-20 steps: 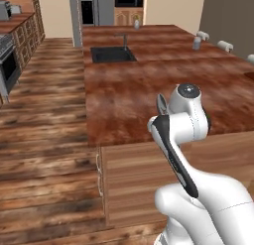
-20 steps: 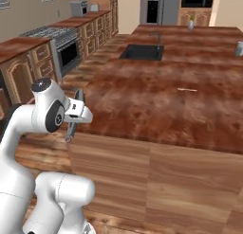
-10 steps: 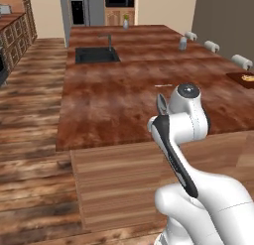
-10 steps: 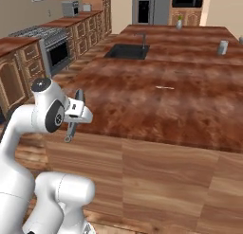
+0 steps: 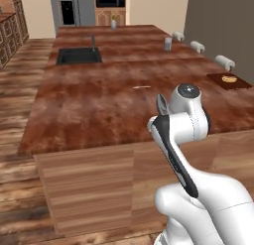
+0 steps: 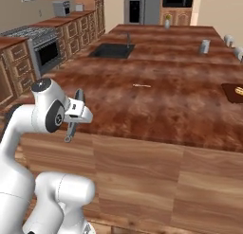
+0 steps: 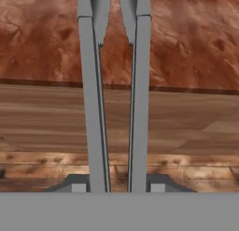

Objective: Take the tongs from the drawer on the right and place them on the dining counter next to the tray containing the hot dog.

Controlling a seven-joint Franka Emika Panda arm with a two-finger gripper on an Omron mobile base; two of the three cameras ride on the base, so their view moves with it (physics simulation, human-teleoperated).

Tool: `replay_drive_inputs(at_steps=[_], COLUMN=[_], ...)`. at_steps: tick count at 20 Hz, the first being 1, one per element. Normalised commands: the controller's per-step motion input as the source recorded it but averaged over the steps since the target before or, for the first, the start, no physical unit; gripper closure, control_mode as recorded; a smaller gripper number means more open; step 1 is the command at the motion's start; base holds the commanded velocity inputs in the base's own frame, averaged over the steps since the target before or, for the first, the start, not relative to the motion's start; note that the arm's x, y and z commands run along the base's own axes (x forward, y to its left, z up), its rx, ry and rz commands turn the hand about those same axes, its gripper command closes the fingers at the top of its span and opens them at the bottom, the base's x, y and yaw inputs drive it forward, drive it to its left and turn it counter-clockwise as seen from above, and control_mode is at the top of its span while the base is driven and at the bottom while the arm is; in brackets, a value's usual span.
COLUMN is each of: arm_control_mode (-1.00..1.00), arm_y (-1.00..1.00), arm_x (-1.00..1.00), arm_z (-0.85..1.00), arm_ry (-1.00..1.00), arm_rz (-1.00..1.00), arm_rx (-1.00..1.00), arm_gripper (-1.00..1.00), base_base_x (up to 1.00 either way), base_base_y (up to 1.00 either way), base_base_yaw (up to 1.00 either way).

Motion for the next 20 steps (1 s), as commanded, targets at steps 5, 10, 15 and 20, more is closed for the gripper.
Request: replay_drive_inputs(at_steps=[5, 10, 15, 20], arm_control_mode=[1.0, 1.0, 1.0, 1.0], arm_y=[0.0, 0.0, 0.0, 0.0], arm_x=[0.0, 0.0, 0.0, 0.0], arm_z=[0.0, 0.0, 0.0, 0.0], arm_ry=[0.0, 0.0, 0.0, 0.0], arm_rz=[0.0, 0.0, 0.0, 0.0], arm_rx=[0.0, 0.0, 0.0, 0.0], arm_gripper=[1.0, 1.0, 1.0, 1.0], base_base_x=[-0.11, -0.1, -0.07, -0.08], base_base_y=[-0.66, -0.67, -0.71, -0.72], base_base_yaw=[-0.02, -0.01, -0.02, -0.02])
